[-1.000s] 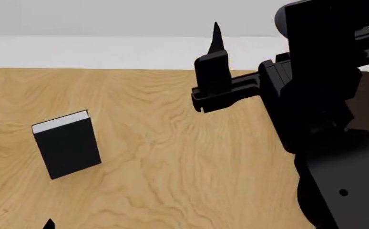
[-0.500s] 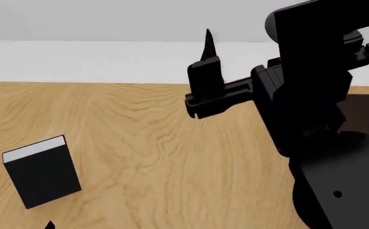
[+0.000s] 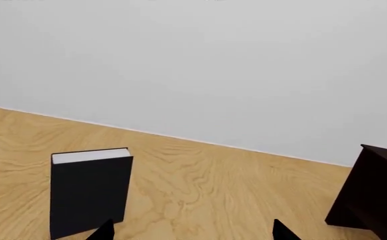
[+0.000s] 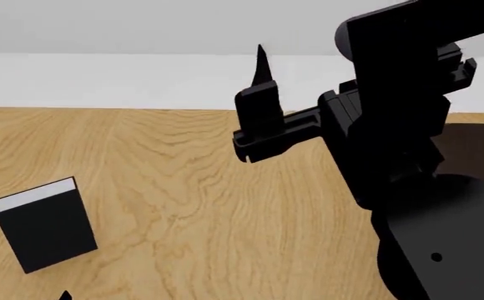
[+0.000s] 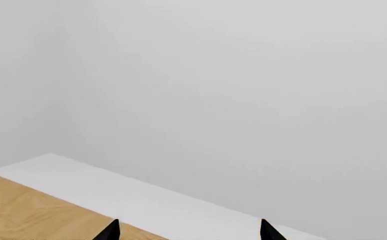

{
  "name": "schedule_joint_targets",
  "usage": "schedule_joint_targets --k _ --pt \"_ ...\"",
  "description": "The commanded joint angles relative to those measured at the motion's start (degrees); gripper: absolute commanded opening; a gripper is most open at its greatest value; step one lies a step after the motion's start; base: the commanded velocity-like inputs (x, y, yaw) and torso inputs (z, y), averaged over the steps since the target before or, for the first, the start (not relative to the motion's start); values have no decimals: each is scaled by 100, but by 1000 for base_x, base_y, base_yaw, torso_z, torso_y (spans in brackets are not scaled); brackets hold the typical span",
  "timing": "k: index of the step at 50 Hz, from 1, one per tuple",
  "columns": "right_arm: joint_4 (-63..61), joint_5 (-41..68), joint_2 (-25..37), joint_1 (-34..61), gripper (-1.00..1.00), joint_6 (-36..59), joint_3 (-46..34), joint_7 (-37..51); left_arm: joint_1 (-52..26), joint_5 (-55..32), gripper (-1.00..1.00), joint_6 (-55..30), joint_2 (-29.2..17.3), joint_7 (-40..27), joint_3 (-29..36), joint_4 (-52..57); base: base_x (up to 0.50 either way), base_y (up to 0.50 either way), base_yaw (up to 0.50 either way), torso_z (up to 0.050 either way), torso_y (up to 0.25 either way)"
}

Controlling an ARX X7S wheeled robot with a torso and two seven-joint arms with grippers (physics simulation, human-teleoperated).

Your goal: Pick up the book on the right and place it on the cabinet shelf.

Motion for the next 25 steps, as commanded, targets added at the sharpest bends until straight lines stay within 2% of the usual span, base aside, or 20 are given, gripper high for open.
schedule_joint_targets --k 1,25 --pt "7 49 -1 4 100 -20 -32 0 33 5 100 201 -94 -24 60 -80 0 0 0 0 0" --pt "-15 97 42 -90 100 -129 -36 -57 6 -1 100 215 -243 -146 193 -46 0 0 0 0 0"
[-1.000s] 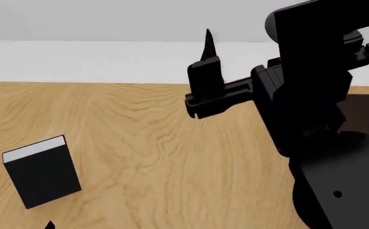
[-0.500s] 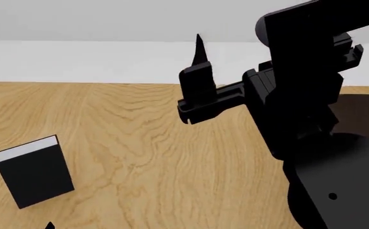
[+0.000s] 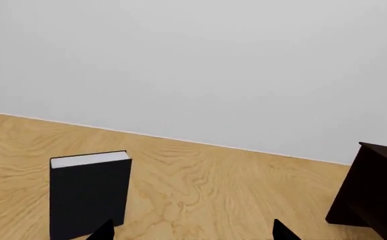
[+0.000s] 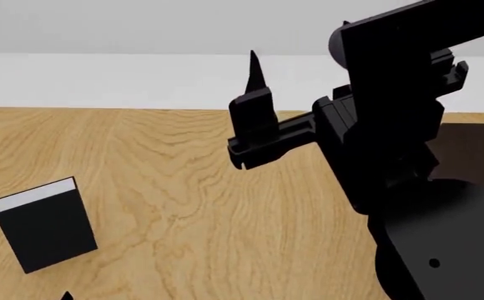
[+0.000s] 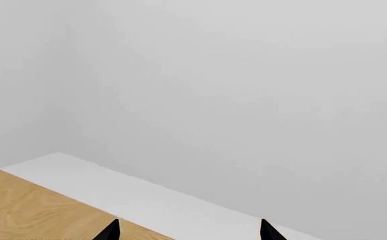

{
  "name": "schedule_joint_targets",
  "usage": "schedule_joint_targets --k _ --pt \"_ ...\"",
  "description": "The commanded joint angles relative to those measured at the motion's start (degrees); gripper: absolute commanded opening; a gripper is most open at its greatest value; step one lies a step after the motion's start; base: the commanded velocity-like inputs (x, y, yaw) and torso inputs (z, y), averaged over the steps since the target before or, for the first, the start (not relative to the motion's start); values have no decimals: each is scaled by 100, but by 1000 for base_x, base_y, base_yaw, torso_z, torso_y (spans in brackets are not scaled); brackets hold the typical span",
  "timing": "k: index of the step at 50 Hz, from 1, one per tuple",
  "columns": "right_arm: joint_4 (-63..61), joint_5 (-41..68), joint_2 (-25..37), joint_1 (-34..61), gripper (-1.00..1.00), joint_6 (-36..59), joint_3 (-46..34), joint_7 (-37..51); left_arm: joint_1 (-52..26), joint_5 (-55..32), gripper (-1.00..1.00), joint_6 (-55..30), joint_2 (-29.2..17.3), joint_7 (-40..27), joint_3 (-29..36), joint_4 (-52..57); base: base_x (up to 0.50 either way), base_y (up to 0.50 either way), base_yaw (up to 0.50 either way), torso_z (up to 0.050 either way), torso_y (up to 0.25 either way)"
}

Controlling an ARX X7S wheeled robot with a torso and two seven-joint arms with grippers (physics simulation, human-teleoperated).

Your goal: Pick up the book on the right and place it on the cabinet shelf.

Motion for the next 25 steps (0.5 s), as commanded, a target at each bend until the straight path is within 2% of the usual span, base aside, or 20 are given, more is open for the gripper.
schedule_joint_targets --k 1,2,25 --pt "0 -1 0 0 100 0 0 0 0 0 100 0 0 -1 0 0 0 0 0 0 0" --pt "387 -1241 -221 477 100 -68 -549 -1253 18 927 100 -1026 1136 1294 -616 336 0 0 0 0 0" --pt "113 -811 84 560 100 337 -840 -1723 85 852 100 -906 912 1075 -487 223 0 0 0 0 0"
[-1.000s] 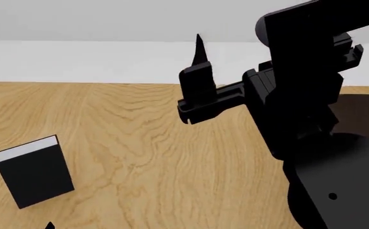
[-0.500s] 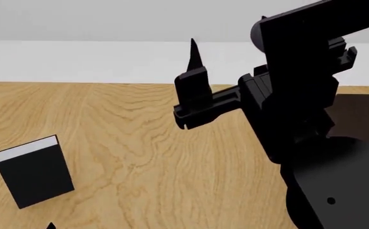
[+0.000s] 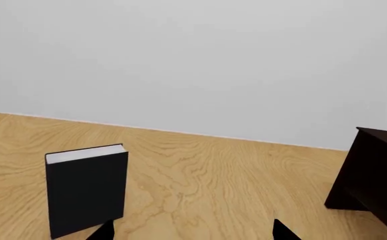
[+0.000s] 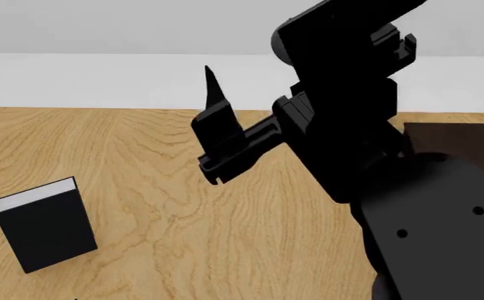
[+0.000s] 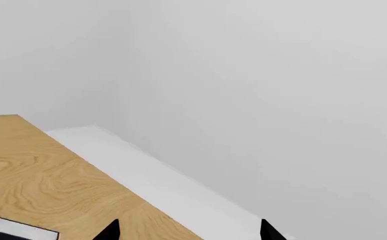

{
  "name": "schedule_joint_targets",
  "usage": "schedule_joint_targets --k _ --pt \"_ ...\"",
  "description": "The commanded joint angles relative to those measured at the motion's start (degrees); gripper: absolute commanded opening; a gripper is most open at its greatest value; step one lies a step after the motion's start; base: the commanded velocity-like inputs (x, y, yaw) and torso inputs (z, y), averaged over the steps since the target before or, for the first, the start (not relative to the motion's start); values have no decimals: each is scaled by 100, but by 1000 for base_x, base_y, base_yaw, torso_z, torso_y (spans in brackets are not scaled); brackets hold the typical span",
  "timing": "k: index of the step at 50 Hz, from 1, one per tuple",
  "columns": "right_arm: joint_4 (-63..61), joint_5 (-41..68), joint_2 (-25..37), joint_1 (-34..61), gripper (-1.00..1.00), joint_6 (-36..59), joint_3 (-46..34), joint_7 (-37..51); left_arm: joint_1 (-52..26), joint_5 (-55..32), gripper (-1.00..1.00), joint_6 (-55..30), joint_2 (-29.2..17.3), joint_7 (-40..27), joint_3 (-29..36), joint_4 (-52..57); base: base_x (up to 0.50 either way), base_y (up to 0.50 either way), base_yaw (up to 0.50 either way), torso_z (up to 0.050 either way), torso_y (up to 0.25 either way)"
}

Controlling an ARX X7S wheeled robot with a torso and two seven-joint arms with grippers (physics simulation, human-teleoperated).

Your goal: Pick up the book on the right and place it on the cabinet shelf.

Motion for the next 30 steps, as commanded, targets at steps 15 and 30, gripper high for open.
schedule_joint_targets --k 15,30 --pt "-755 661 251 445 100 1213 -299 -763 129 72 100 147 16 61 -20 -171 0 0 0 0 0" --pt "-797 4856 915 1041 100 1589 130 1535 185 45 100 228 -78 -13 60 -187 0 0 0 0 0"
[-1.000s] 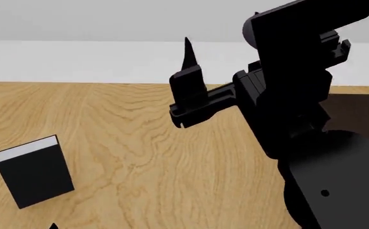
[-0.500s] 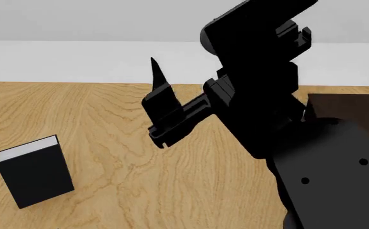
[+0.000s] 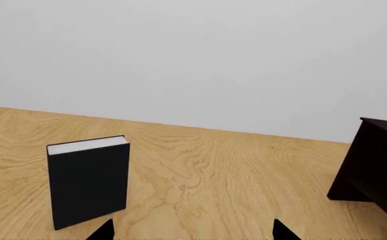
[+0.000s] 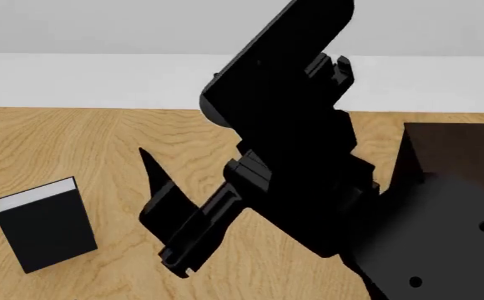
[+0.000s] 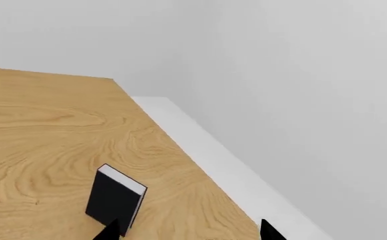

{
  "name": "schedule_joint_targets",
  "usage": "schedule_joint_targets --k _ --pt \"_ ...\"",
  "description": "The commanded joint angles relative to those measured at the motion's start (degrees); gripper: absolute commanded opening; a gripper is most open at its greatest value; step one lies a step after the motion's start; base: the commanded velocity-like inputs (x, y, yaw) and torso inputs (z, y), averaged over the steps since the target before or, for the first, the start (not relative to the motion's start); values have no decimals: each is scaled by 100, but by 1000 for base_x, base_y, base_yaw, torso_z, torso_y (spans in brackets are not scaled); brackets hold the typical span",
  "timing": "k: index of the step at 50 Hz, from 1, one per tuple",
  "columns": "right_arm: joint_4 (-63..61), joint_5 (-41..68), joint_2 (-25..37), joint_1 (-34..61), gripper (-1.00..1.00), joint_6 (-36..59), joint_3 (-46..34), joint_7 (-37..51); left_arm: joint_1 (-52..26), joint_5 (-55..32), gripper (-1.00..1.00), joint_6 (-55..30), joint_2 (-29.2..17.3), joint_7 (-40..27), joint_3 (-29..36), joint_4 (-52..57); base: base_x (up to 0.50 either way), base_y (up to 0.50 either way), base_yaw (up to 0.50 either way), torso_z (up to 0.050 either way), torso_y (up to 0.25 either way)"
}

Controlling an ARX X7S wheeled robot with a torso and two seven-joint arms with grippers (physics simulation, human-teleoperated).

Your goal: Pick up the book on the right and place it on the cabinet shelf.

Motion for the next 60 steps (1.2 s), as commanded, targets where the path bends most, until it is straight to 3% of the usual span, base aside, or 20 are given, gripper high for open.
schedule_joint_targets --k 1,38,60 --pt "-2 2552 407 411 100 261 174 1436 81 18 100 91 27 27 -21 -54 0 0 0 0 0" --pt "-545 5916 1241 259 100 -473 -292 3414 99 -74 100 330 -116 -90 113 -275 0 0 0 0 0" --pt "-1219 8343 2116 1027 100 -1631 -1389 4843 73 -174 100 351 -211 -185 158 -299 0 0 0 0 0"
